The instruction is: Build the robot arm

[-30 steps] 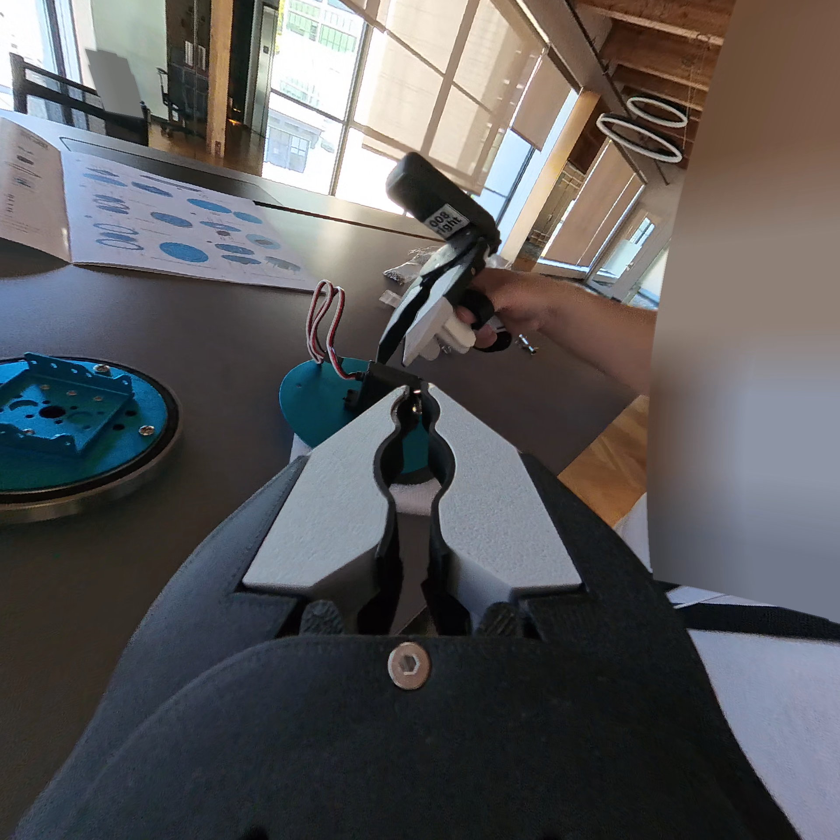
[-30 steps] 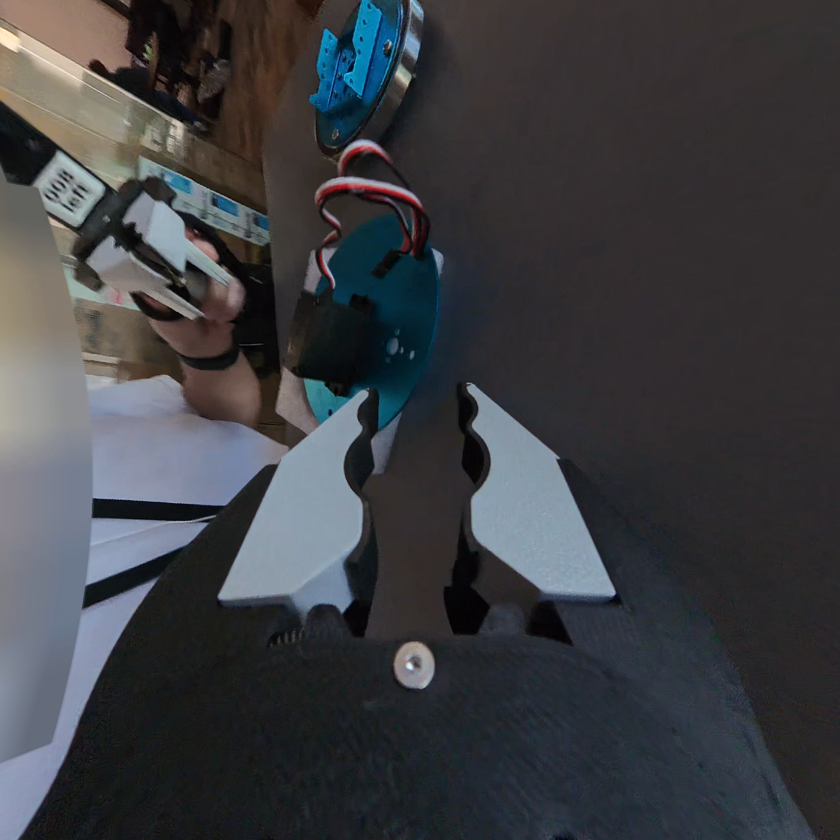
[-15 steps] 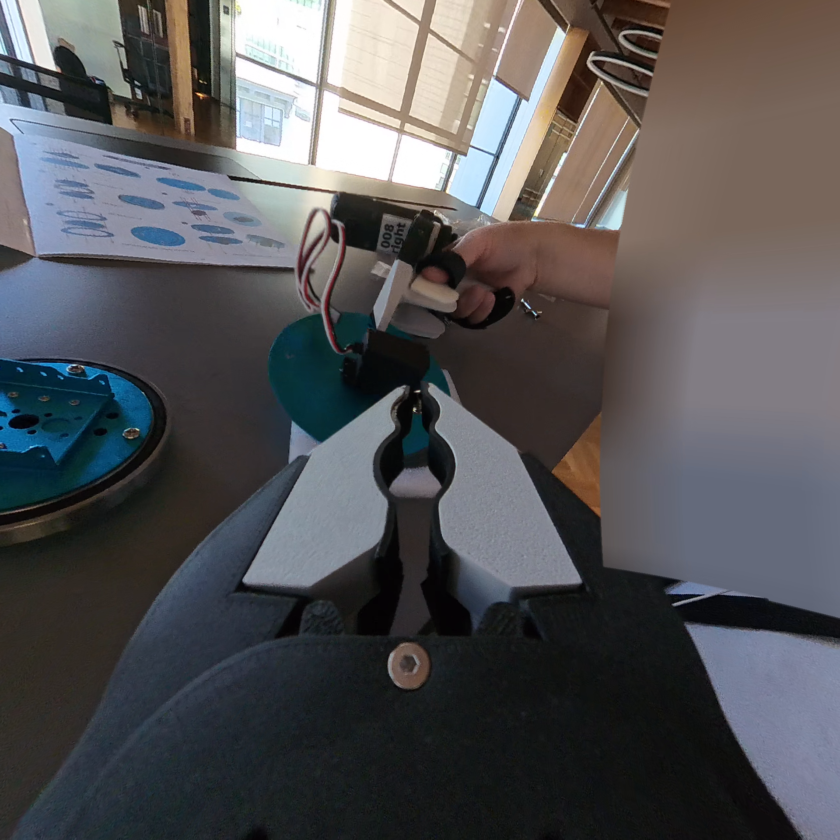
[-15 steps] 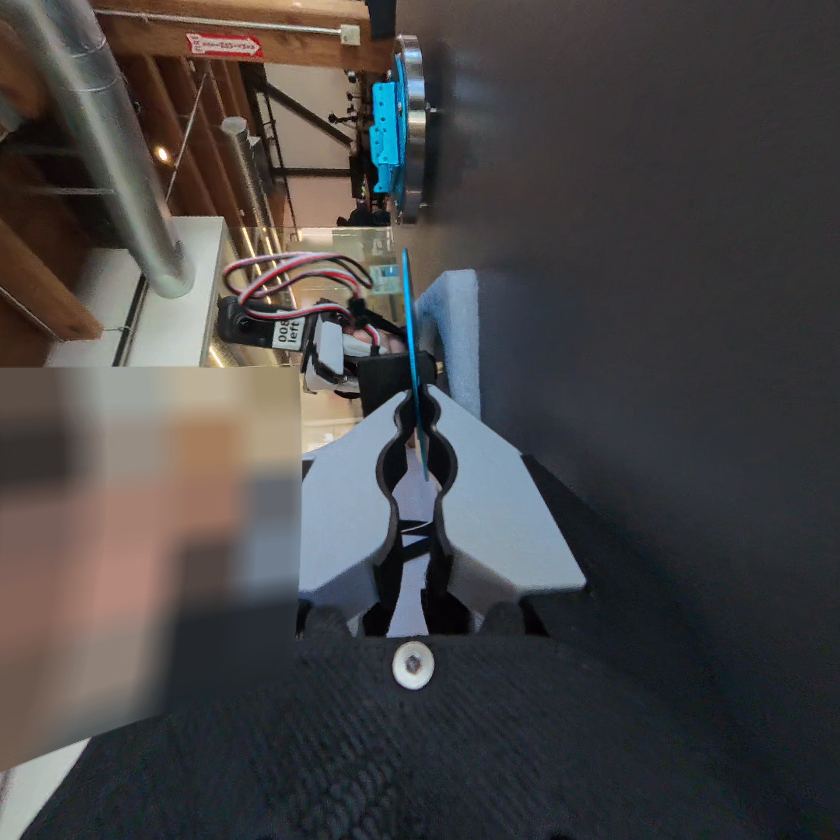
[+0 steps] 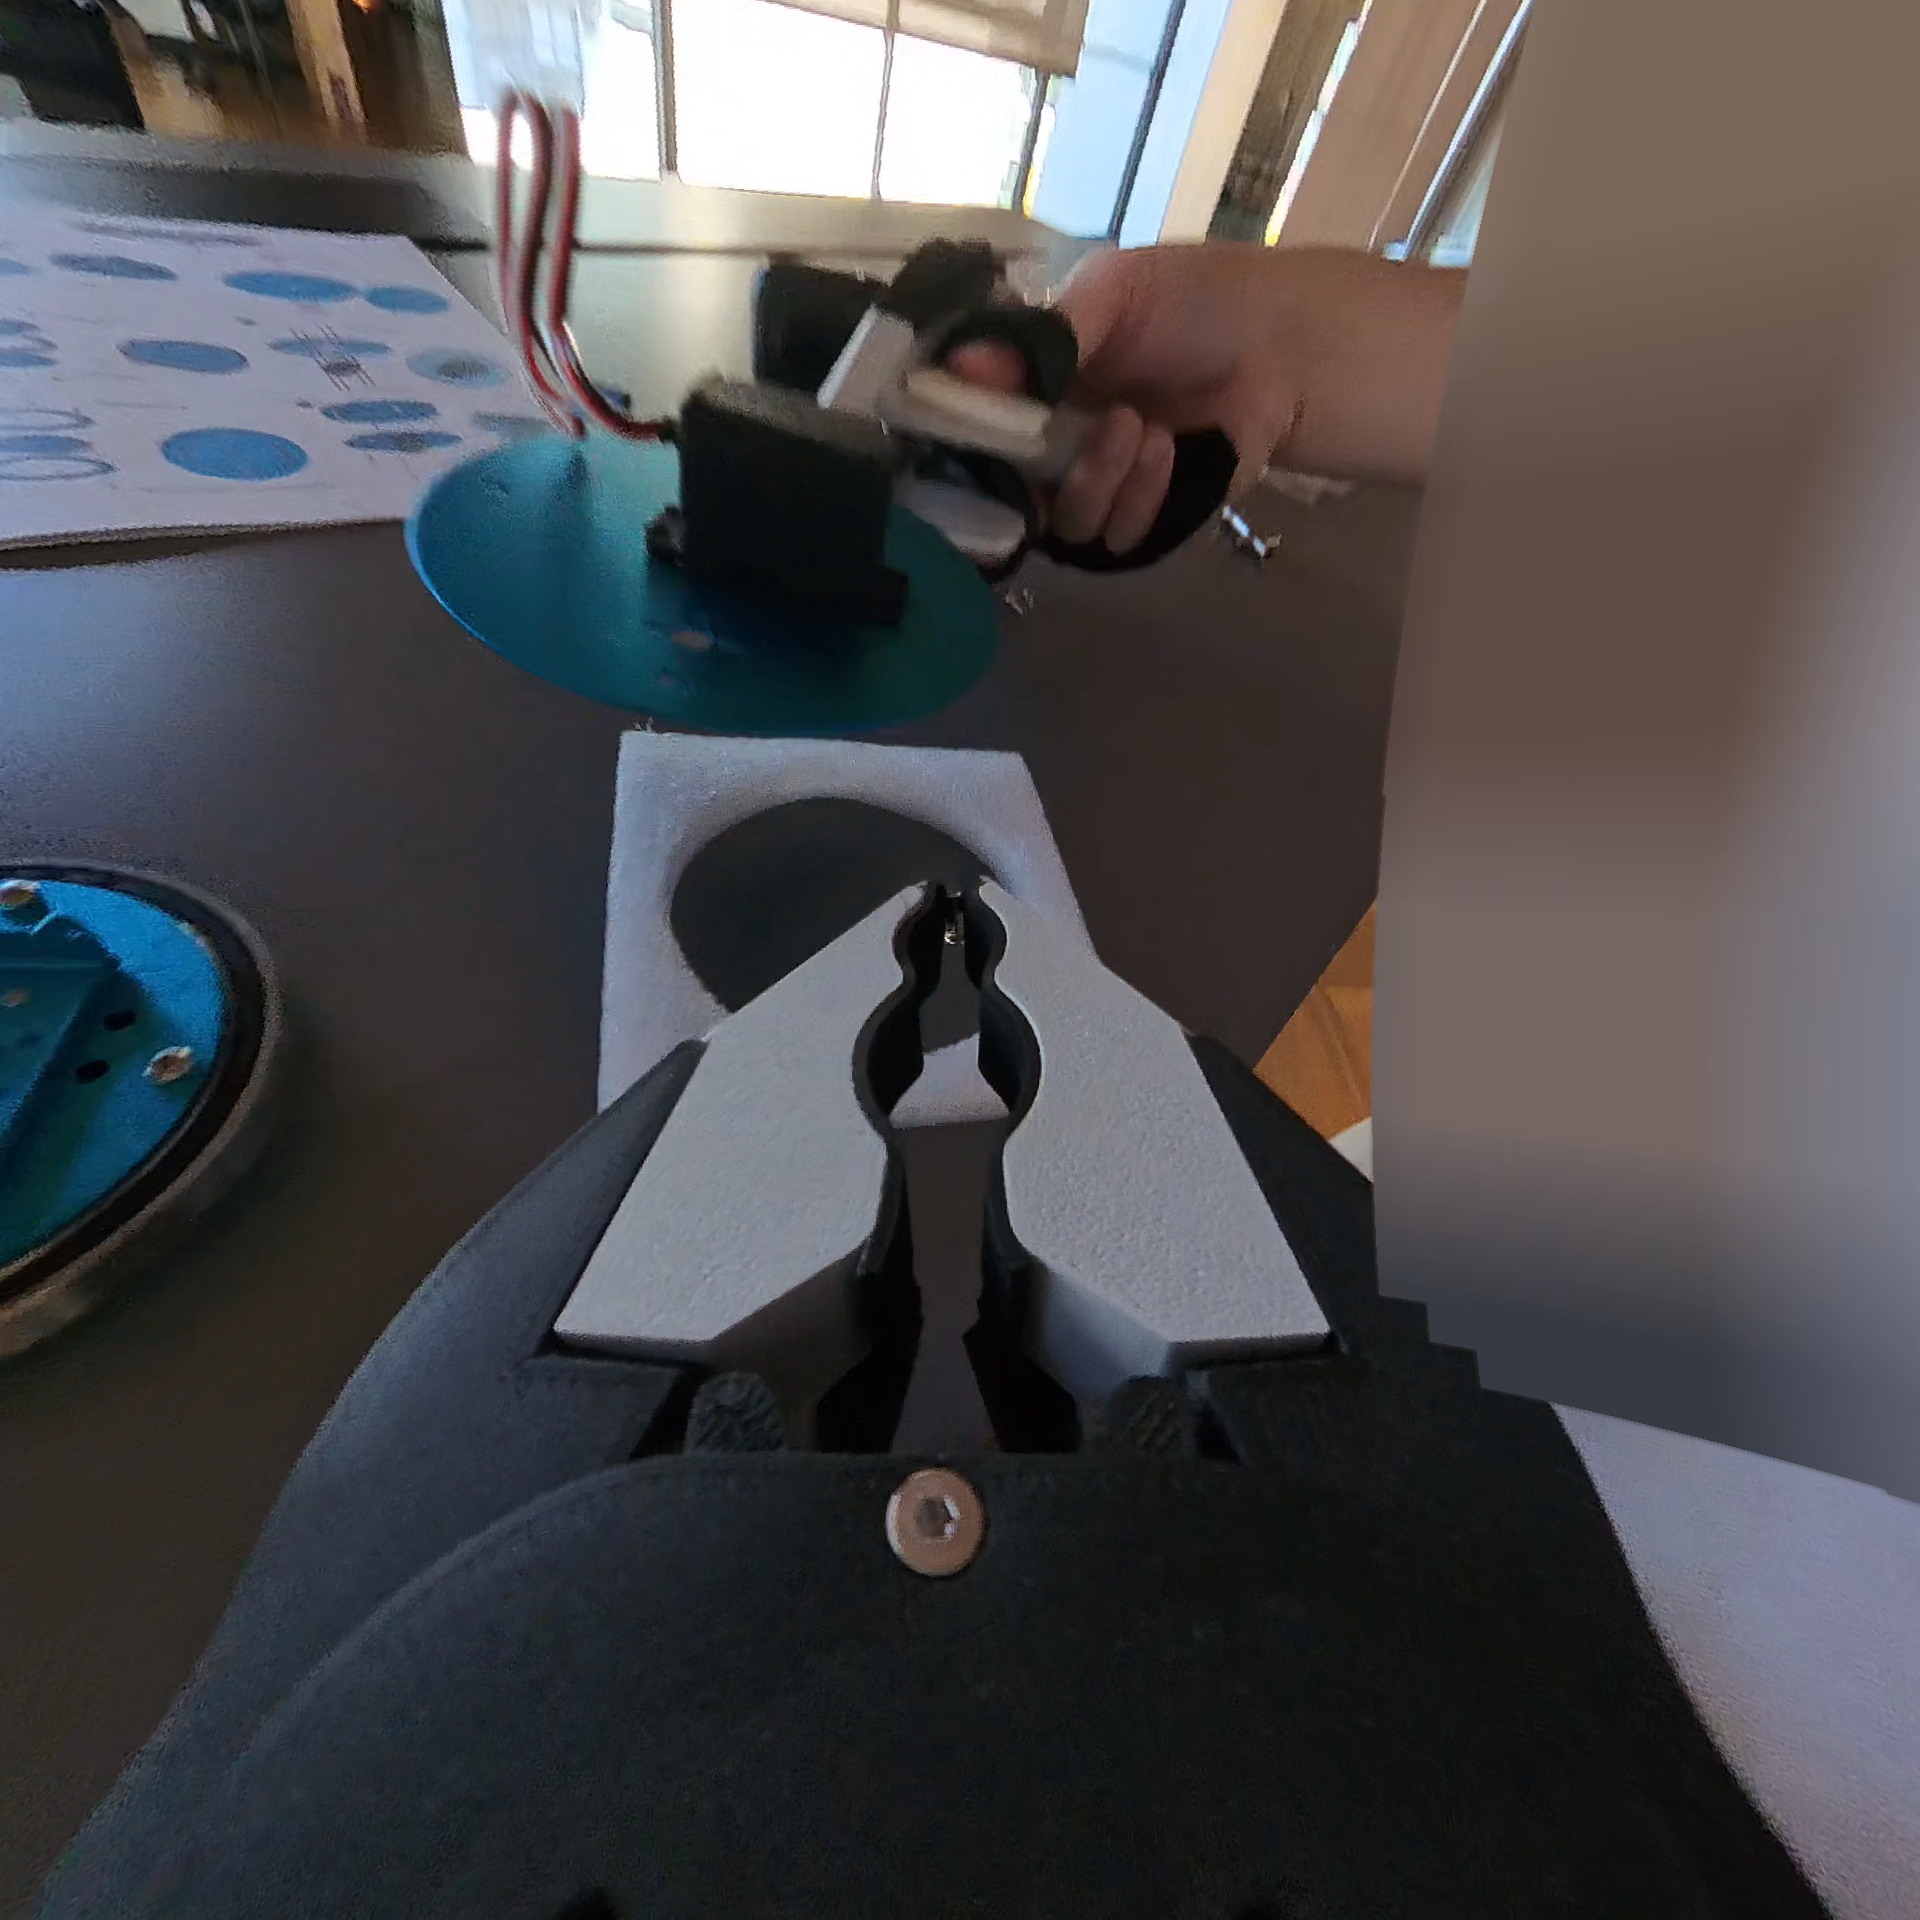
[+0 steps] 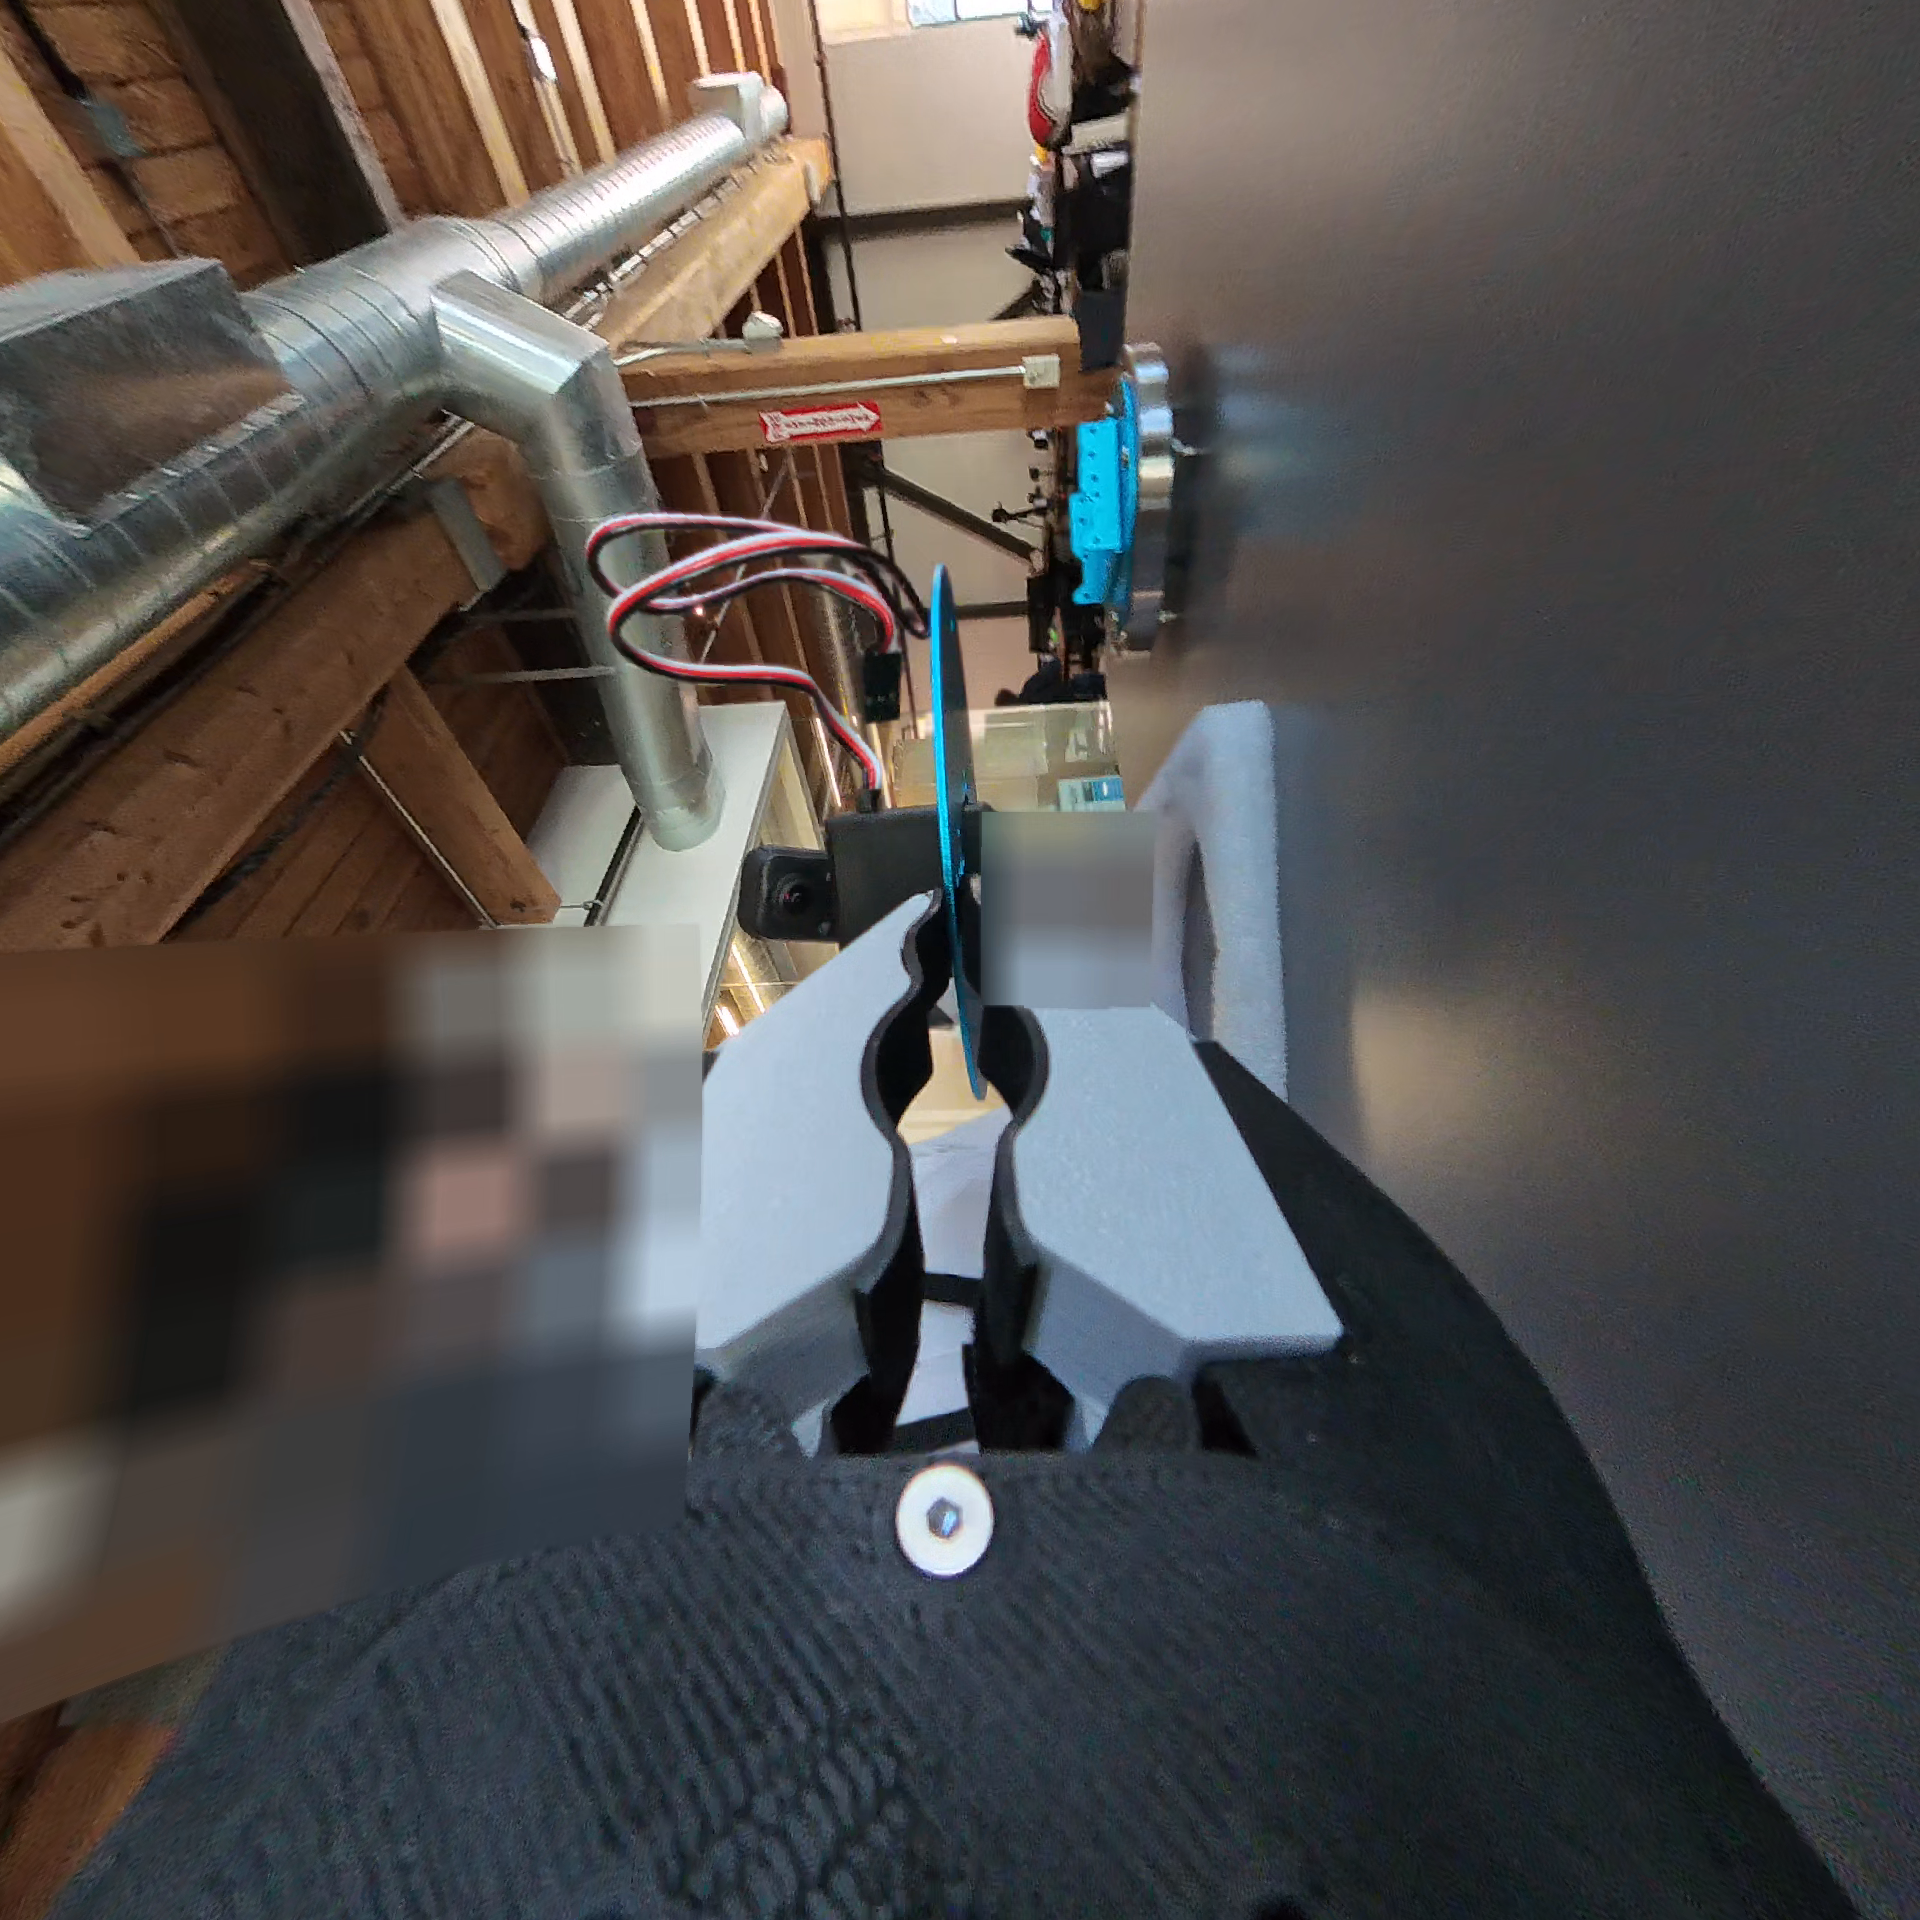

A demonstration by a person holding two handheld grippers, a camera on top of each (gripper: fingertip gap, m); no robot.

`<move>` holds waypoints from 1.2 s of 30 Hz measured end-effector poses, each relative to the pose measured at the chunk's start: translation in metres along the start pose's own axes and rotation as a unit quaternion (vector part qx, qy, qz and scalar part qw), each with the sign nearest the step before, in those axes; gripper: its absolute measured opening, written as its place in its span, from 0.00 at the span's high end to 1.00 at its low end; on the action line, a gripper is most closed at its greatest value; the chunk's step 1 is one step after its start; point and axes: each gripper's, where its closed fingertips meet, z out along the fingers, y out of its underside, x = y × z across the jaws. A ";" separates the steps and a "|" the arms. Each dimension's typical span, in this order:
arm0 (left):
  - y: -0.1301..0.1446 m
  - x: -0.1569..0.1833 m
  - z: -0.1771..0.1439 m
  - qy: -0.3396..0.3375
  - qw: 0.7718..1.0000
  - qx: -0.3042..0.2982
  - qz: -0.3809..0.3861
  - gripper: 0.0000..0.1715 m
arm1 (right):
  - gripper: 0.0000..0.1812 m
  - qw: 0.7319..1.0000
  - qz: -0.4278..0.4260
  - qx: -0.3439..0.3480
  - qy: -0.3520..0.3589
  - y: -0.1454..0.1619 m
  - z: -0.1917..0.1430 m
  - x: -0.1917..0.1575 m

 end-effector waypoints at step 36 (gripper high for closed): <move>0.025 -0.005 0.087 0.106 0.943 -0.316 -0.010 0.98 | 1.00 0.982 -0.170 0.077 -0.034 0.012 -0.082 -0.032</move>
